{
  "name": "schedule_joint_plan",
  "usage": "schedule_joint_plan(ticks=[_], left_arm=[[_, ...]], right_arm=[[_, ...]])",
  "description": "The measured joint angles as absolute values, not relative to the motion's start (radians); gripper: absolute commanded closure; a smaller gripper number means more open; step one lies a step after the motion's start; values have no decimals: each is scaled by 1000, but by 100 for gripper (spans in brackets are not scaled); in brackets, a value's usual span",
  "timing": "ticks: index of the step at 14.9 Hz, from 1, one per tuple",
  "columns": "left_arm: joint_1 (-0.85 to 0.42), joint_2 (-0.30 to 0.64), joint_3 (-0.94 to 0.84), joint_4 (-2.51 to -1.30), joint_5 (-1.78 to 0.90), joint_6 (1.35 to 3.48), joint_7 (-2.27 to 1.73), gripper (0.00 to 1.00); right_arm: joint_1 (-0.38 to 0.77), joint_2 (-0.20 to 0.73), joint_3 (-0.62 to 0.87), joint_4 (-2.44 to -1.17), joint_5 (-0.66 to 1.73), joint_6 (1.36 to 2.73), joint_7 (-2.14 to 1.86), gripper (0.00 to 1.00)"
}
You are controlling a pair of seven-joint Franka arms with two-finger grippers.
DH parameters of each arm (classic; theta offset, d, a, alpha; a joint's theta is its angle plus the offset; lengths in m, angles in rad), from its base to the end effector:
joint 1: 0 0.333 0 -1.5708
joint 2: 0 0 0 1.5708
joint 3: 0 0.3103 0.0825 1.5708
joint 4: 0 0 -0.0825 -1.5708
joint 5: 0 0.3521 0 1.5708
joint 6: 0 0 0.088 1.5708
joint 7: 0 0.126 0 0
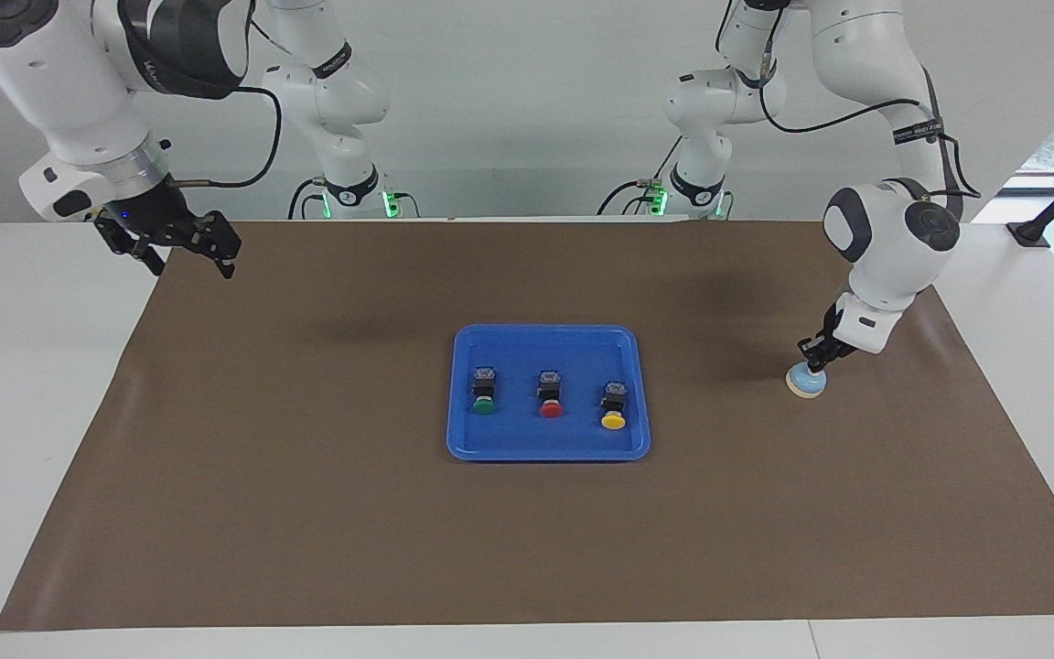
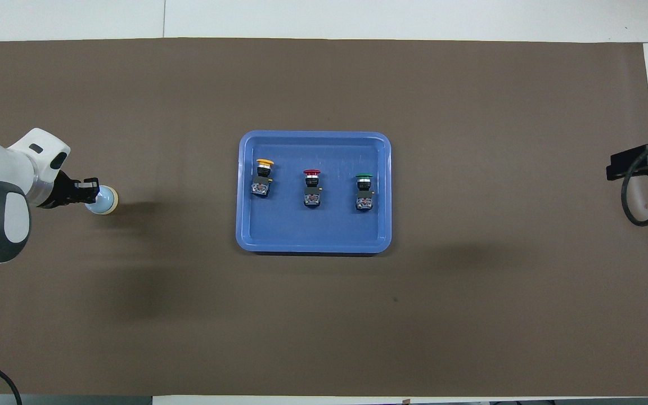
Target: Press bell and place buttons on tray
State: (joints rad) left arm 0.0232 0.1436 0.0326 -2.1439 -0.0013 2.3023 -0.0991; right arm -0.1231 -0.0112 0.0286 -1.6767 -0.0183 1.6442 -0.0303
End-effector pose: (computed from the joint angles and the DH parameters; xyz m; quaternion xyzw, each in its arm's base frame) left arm 0.5348 0.0296 0.3346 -0.9970 -0.0776 -0.0075 0.0017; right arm 0.5201 -0.0514 0.5652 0.9994 -0.0313 -0.0112 0.0086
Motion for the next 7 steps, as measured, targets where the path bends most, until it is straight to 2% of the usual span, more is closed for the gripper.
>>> schedule_joint_plan(ticks=[4,7], left_arm=[[23,136,32,-2159,-1,2325,-99,100],[22,145,30,-2118,-1,2266,-99,100]], right_arm=[[-121,-11,30,-1677,-13,1644,-30,0],[-121,-11,31,-1677,-12,1641,-30,0]])
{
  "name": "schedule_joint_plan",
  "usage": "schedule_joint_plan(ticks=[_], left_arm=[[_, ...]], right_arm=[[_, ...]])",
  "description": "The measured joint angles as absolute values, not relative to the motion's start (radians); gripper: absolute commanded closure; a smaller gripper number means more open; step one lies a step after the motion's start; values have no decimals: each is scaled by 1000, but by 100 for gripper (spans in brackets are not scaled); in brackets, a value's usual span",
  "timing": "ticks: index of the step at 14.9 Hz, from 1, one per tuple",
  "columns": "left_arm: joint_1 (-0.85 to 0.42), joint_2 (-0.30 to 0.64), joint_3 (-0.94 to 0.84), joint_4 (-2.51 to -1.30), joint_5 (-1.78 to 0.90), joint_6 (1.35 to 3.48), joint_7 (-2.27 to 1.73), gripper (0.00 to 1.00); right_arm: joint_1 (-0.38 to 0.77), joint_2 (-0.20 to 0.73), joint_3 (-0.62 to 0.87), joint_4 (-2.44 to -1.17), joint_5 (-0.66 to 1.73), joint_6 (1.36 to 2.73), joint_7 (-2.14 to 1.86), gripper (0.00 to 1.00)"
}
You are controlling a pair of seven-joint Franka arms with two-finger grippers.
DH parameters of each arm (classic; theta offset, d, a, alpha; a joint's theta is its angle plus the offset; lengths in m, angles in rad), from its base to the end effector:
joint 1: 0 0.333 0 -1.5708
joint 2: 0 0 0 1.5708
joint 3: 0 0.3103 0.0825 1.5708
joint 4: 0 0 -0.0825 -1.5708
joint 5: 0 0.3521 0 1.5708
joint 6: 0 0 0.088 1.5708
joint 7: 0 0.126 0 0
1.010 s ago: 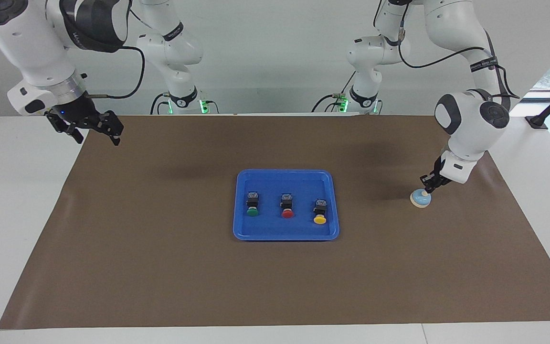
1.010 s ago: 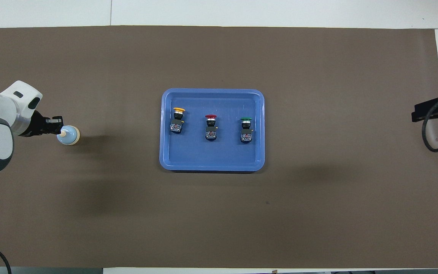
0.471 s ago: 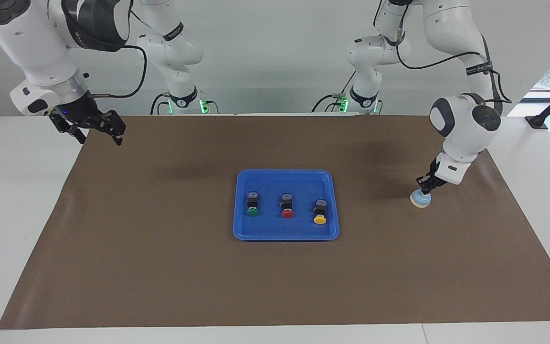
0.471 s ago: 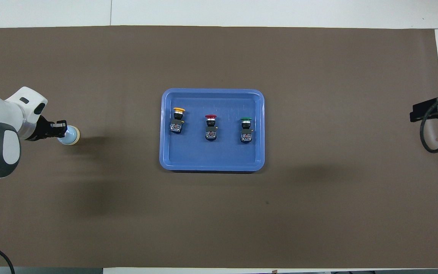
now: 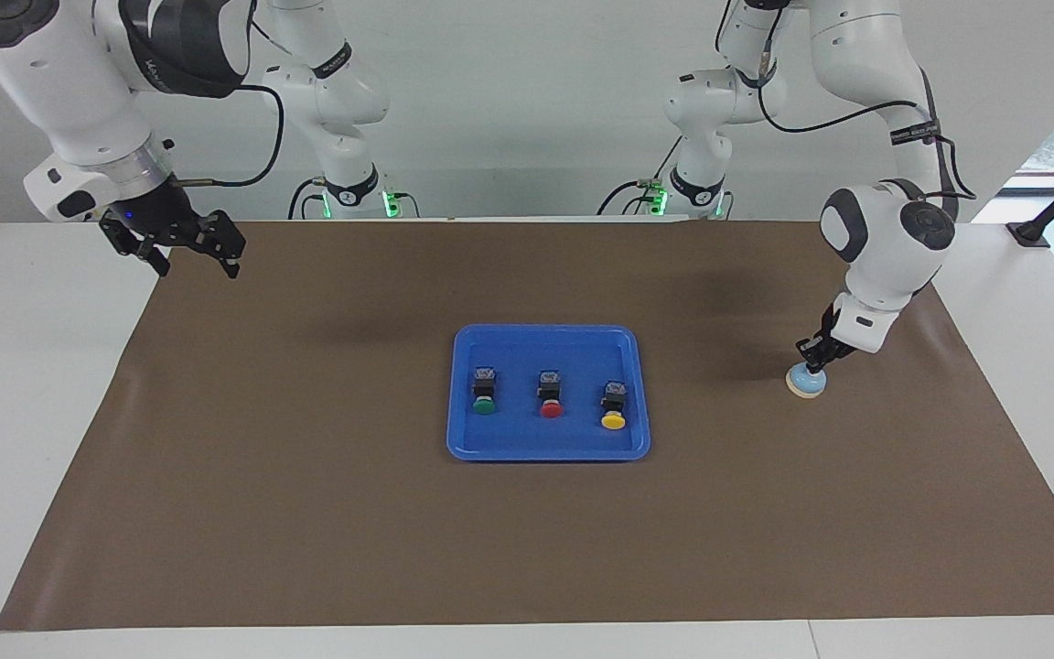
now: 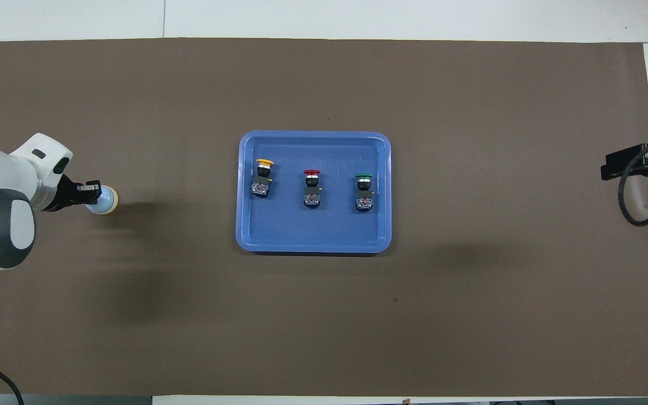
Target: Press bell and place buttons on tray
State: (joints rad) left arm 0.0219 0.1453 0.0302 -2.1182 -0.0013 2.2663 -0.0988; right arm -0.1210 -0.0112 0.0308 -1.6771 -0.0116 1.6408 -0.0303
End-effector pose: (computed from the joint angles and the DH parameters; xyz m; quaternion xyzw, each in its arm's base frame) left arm 0.5378 0.0278 0.3410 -0.9971 -0.0756 -0.0015 0.0017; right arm 0.5199 -0.0483 0.5647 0.9995 -0.0295 -0.0129 0.0052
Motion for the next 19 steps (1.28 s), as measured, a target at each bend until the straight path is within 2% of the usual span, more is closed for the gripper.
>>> schedule_joint_plan(ticks=[2,3,4,5,6,7,11,16,19], left_arm=[[20,148,28,-2035,-1,2158,-98,84],[18,147,26,-1992,-1,2101,-98,72],[17,146,24,-1955,-1,2051,-98,53],[16,144,21,-1926,-1,2012,-98,38],[16,141,19,-1901,-1,1978,-98,12],[16,138,16,-1877,-1,1941,-98,0],[-3,93,12,-1802,-1,1806,-98,0],[-7,-20,9,-1799,-1,1674,-99,0],[-11,-38,-16,-1799,-1,1651,-99,0]], right_arm=[[-121,-11,32,-1677,-4,1632,-30,0],[-121,-11,32,-1677,-2,1628,-30,0],[-121,-11,32,-1677,0,1628,-30,0],[-121,-12,32,-1677,0,1628,-30,0],[-121,-12,33,-1677,0,1628,-30,0],[-121,-12,33,-1677,0,1628,-30,0],[-120,-14,35,-1677,0,1628,-30,0],[-120,-14,35,-1677,0,1627,-30,0],[-120,-14,35,-1677,0,1627,-30,0]])
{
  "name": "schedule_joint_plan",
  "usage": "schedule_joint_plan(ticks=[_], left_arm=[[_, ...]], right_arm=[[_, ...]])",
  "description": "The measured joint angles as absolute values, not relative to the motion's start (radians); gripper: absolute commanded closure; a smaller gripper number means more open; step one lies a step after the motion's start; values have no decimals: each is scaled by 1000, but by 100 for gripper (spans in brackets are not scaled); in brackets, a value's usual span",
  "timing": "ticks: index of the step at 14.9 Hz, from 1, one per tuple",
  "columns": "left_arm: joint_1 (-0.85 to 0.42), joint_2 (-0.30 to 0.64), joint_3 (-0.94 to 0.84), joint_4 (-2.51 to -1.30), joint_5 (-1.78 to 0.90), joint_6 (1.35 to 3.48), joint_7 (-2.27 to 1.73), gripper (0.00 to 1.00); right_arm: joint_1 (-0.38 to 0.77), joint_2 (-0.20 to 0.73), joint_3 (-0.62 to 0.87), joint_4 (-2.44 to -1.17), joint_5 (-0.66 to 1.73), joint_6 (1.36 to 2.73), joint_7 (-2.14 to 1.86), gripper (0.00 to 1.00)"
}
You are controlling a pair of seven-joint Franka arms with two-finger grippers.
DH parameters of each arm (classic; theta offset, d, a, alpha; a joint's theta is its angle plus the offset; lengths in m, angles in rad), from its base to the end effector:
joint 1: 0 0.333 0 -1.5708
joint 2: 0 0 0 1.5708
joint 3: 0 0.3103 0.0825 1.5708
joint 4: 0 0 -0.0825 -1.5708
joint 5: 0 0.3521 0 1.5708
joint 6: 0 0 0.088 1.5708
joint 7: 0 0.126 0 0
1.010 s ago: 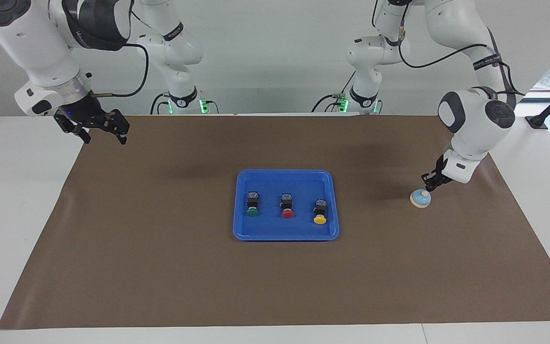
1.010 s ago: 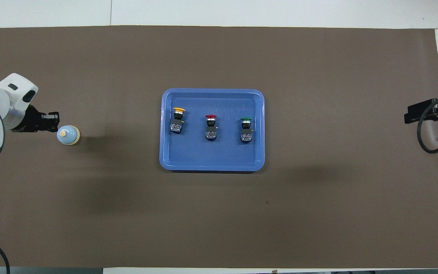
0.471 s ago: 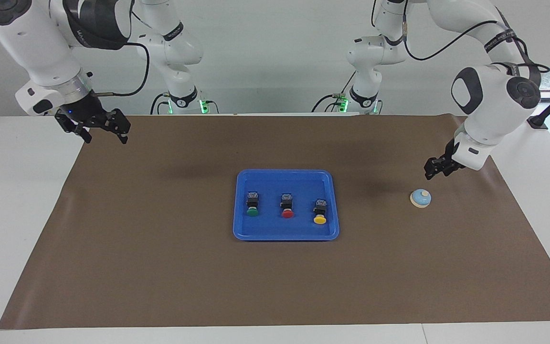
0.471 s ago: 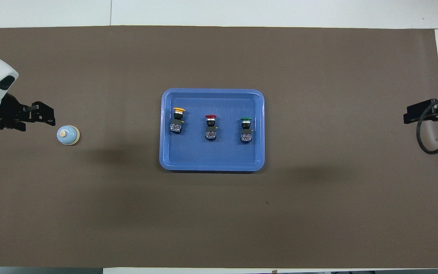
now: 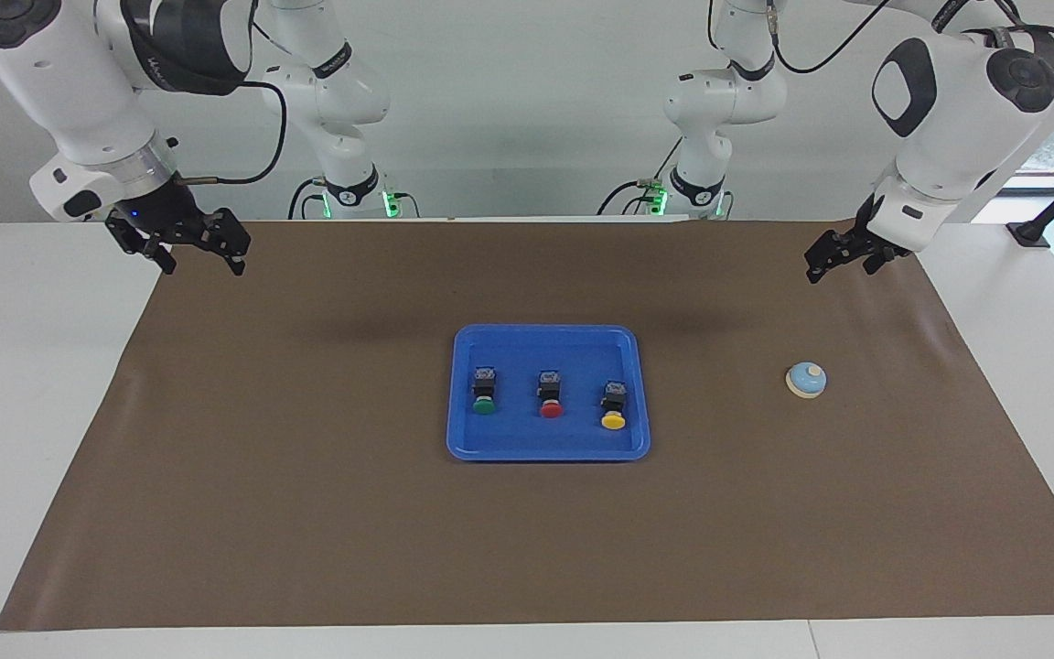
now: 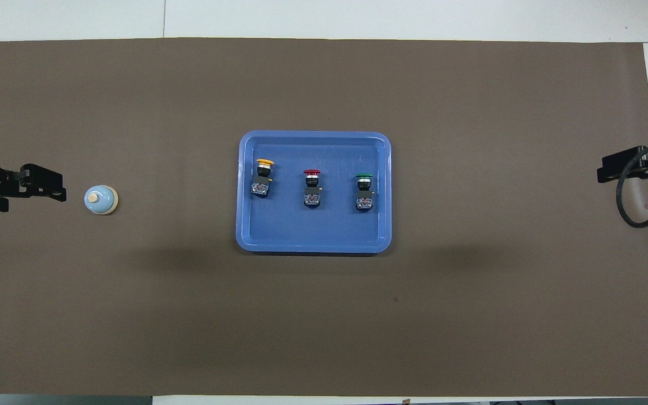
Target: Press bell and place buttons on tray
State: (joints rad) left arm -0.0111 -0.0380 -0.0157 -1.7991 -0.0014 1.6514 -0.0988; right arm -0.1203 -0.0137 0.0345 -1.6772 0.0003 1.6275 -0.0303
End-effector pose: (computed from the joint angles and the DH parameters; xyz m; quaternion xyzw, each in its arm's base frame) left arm 0.5055 -0.0138 0.5257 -0.9978 -0.0361 0.0547 0.0030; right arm 0.5180 -0.0444 0.5649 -0.9995 0.0278 0.0180 0.0010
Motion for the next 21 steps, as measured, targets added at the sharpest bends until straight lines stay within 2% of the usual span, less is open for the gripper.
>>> schedule_joint_plan(ticks=[21], left_arm=[[-14,-26,-17,-1752,-1,1617,-98,0]], right_arm=[[-120,-14,35,-1677,0,1627,-30,0]])
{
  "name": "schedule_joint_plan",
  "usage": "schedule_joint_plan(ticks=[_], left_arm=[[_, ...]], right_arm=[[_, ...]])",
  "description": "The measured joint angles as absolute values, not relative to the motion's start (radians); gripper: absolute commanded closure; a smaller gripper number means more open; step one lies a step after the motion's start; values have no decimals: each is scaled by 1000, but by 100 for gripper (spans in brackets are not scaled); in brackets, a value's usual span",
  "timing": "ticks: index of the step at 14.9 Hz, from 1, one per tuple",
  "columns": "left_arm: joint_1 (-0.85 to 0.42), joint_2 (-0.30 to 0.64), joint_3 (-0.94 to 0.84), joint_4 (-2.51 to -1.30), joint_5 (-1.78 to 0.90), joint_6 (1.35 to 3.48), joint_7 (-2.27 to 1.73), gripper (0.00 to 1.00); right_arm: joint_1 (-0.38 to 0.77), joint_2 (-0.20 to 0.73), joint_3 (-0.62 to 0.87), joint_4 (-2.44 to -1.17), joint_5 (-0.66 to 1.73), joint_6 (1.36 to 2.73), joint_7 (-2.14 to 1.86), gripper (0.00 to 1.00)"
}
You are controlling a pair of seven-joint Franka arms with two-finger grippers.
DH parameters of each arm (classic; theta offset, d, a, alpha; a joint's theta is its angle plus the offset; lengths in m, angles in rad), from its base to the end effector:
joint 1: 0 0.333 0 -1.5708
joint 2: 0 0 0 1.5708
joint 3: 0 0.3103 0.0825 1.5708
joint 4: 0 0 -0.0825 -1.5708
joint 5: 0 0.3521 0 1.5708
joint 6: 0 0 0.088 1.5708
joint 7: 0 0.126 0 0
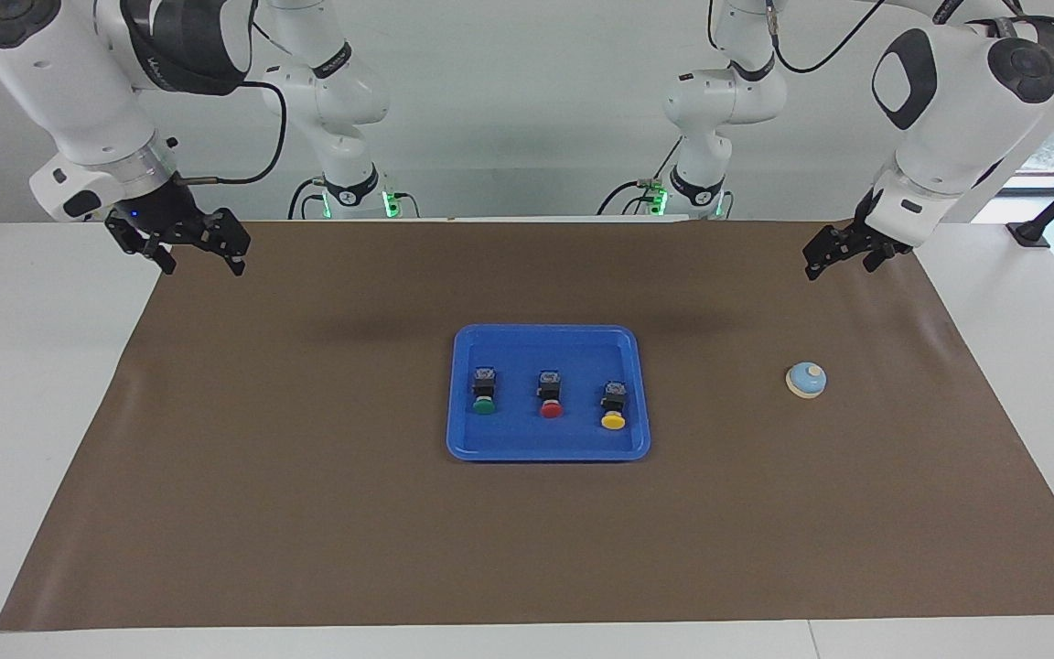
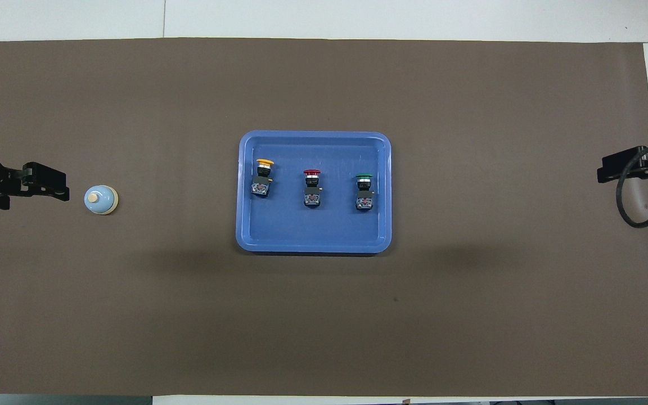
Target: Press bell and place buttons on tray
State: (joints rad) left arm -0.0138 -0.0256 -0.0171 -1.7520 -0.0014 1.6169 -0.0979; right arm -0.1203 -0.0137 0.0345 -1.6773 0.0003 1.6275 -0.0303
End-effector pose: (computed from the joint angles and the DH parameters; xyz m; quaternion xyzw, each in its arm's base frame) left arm 0.5086 -0.0160 0.5374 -0.9979 -0.0335 0.0546 0.0030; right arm 0.5180 -0.0444 0.5648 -0.9995 0.0278 0.0180 0.0010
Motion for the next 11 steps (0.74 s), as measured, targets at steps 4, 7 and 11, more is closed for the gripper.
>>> schedule_joint_plan(ticks=[4,7,11], left_arm=[[-14,-24,-17,-1690,-1,1559,-98,0],[-15,-20,-18,-1679,-1,1557,-98,0],[-17,-14,-18,-1678,-1,1576,-98,0]], right_arm=[[-120,-14,35,-1677,0,1627,-30,0],[-120,-14,35,-1677,0,1627,-30,0],[-120,-14,35,-1677,0,1627,-30,0]])
